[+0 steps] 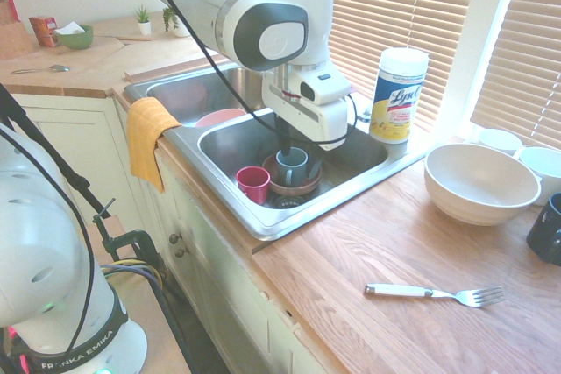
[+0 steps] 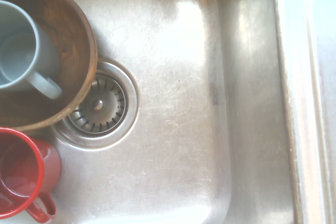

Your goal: Put the fork into the sink

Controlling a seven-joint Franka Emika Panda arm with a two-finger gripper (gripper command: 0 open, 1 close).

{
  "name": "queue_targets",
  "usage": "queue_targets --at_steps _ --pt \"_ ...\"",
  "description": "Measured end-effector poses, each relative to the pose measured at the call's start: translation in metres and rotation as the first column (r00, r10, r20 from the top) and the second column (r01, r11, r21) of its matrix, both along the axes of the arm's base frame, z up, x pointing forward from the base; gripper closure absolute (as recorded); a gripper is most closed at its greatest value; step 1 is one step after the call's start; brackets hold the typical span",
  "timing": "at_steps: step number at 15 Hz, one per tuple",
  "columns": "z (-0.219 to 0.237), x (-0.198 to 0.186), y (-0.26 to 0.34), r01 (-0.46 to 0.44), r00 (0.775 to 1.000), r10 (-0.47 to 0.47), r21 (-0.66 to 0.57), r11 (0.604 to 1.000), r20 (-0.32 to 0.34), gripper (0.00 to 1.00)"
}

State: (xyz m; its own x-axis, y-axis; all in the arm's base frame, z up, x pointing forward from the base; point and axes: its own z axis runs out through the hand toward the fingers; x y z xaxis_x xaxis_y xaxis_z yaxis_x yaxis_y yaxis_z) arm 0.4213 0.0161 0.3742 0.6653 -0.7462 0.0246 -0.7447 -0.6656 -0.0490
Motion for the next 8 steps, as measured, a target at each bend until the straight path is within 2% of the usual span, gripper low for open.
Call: queue_targets --at_steps 2,5,8 --pt "0.000 0.001 0.000 0.007 1.000 -0.007 -0.007 1.000 0.003 0.00" --pt "0.018 0.012 -0.015 0.170 0.985 -0.169 -0.035 0.985 0.036 0.00" --pt "0.036 0.013 -0.074 0.277 0.960 -0.274 -0.055 0.959 0.057 0.00"
